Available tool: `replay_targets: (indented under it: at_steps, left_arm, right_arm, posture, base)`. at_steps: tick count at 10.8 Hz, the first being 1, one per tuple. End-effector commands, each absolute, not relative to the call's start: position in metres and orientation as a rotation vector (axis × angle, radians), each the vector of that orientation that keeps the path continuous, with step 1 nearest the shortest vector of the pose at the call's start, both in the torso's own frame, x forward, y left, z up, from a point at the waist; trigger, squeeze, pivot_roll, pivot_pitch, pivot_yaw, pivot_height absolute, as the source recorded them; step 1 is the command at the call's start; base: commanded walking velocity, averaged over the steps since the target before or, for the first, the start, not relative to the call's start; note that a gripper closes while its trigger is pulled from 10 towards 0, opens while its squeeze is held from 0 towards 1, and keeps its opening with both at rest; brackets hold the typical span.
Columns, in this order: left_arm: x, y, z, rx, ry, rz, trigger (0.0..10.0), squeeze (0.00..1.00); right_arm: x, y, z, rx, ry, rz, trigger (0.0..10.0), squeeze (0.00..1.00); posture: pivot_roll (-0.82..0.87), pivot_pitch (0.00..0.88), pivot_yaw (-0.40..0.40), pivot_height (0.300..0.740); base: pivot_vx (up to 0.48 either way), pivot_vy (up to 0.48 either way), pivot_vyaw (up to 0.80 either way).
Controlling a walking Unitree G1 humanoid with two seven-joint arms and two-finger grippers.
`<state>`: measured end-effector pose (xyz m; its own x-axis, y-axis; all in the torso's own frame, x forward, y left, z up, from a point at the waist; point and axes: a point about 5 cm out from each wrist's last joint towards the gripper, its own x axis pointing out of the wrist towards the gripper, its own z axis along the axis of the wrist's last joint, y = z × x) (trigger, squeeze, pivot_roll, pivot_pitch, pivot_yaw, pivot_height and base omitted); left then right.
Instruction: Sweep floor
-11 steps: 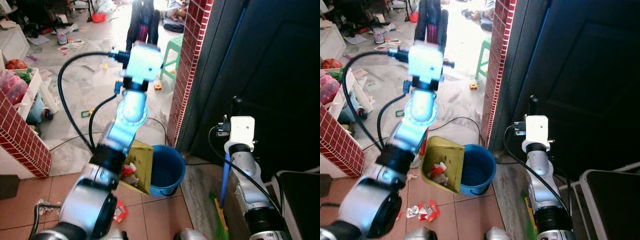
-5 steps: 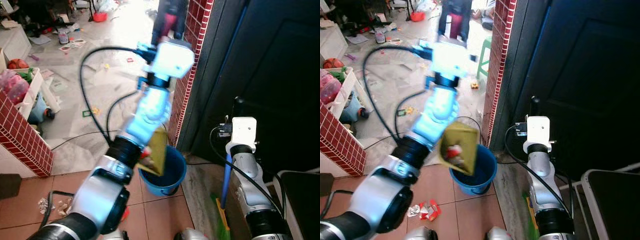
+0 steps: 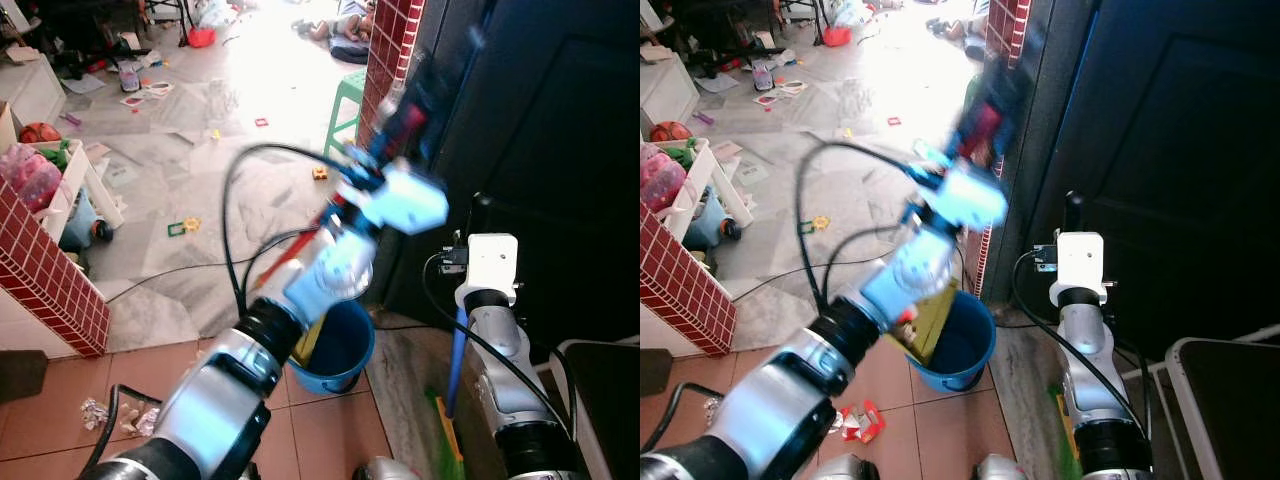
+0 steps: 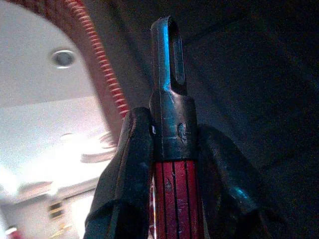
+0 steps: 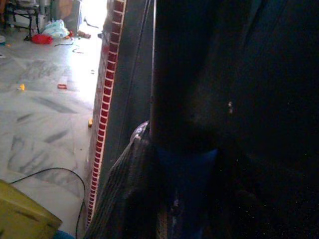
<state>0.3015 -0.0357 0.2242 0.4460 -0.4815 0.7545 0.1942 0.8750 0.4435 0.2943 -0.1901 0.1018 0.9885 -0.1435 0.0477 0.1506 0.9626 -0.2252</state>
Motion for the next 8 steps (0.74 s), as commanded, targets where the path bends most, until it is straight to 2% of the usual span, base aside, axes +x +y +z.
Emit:
replay_targets:
  at_steps: [1,4,6,7,8]
  left_arm:
    - [0.291,-0.049,0.224,0.298,-1.059,-0.523,10.0,0.00]
    - [0.273,-0.080,0.211,0.228,-0.916,-0.886,10.0,0.00]
    - [0.255,-0.096,0.202,0.278,-0.866,-1.139,10.0,0.00]
    - [0.253,-0.098,0.200,0.248,-0.805,-1.197,10.0,0.00]
    - [0.260,-0.095,0.207,0.214,-0.801,-1.149,10.0,0.00]
  right_arm:
    - [0.296,-0.193,0.113,-0.240,-0.073,-0.157,10.0,0.00]
    - [0.298,-0.193,0.114,-0.242,-0.073,-0.151,10.0,0.00]
    - [0.299,-0.192,0.113,-0.243,-0.071,-0.147,10.0,0.00]
    - [0.299,-0.192,0.113,-0.244,-0.072,-0.144,10.0,0.00]
    - [0.300,-0.192,0.113,-0.245,-0.071,-0.144,10.0,0.00]
  posture:
    - [-0.21,0.000,0.011,0.740]
    - [-0.20,0.000,0.004,0.740]
    - [-0.19,0.000,-0.003,0.740]
    - [-0.19,0.000,-0.004,0.740]
    - [-0.19,0.000,-0.006,0.740]
  base:
    - [0.000,0.000,0.00]
    - [0.000,0.000,0.00]
    - [0.000,0.000,0.00]
    - [0.000,0.000,0.00]
    - [0.000,0.000,0.00]
